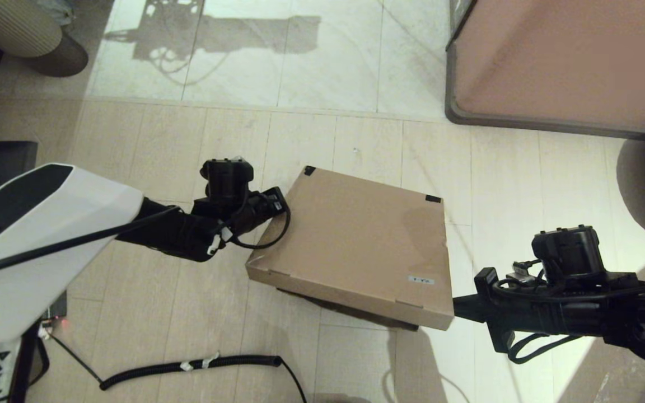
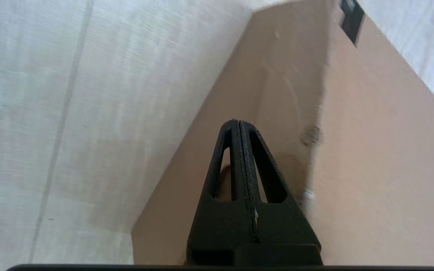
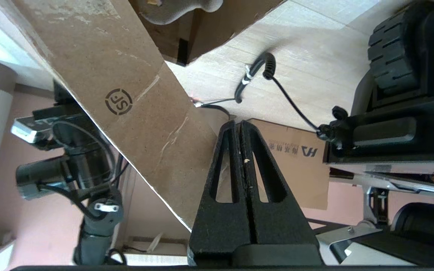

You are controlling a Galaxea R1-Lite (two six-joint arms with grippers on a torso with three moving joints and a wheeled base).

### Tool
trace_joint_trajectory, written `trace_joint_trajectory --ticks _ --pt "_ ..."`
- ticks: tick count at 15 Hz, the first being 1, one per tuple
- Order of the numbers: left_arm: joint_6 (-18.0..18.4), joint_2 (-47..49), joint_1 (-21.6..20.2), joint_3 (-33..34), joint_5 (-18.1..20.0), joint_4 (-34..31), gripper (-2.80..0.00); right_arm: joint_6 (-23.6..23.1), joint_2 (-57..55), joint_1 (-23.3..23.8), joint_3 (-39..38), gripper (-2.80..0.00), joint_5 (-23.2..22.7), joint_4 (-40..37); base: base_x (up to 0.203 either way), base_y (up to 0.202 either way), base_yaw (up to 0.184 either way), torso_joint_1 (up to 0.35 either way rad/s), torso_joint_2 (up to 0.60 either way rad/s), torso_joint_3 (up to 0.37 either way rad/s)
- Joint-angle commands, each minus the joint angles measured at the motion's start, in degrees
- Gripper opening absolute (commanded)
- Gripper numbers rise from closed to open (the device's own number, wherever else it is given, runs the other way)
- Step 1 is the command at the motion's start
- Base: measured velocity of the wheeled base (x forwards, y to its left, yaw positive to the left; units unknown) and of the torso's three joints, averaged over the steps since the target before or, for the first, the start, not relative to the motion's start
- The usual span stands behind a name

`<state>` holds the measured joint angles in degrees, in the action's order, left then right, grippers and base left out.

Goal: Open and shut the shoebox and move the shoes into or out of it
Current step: Open the shoe box

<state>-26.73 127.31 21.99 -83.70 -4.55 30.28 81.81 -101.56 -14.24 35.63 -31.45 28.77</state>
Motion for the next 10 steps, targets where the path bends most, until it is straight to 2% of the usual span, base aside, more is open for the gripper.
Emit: trace_joint_trajectory --ticks 1,7,10 --pt "-0.2 -0.8 -0.7 -0.1 -0.1 0.2 -2.8 0.3 -0.7 0.0 -0.1 -2.8 -0.2 0.1 0.0 0.0 0.0 0.0 0.0 0.0" --pt "-0.2 -2.8 -2.9 -0.1 -0.2 0.2 -2.8 0.2 -1.3 0.0 0.3 -2.8 -0.3 0.1 0.0 0.0 0.0 0.0 0.0 0.0" --pt "-0.7 -4.0 -5.4 -2.5 -0.7 0.4 -2.8 0.2 -1.3 0.0 0.3 -2.8 -0.4 0.1 0.0 0.0 0.0 0.0 0.0 0.0"
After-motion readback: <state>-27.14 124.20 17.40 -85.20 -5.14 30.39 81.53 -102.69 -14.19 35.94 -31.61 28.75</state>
